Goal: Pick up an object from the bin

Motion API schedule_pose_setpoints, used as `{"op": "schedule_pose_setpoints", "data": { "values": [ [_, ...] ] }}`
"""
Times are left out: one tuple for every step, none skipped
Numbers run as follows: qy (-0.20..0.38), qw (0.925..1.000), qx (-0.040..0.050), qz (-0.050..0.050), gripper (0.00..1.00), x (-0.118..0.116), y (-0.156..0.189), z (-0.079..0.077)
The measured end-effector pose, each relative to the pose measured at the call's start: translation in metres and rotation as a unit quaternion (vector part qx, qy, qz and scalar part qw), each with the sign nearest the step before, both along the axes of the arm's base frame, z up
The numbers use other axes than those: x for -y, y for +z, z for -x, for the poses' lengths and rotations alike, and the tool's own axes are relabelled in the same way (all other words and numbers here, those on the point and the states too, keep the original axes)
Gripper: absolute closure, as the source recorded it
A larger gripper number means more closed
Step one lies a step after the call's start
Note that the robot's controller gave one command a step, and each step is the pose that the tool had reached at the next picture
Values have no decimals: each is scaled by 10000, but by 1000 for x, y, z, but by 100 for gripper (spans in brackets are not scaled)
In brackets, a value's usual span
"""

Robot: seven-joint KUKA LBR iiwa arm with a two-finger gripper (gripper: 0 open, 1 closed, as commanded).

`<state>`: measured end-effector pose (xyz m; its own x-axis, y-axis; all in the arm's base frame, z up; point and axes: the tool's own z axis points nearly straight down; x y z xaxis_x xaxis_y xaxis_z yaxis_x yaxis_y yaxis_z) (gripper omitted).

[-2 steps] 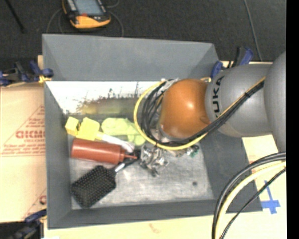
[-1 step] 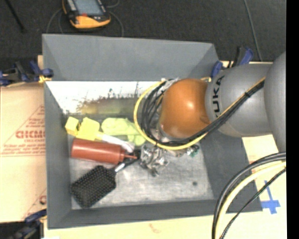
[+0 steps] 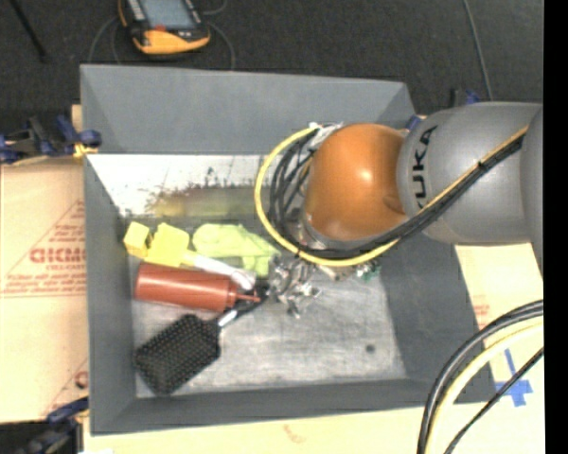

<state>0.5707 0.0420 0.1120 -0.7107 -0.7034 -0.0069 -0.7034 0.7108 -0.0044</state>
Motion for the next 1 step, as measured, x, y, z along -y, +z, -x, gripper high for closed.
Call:
{"op": "schedule_pose_setpoints", "data": {
  "values": [
    [510,9987,-27,9,100,10,7,-19]
  ]
}}
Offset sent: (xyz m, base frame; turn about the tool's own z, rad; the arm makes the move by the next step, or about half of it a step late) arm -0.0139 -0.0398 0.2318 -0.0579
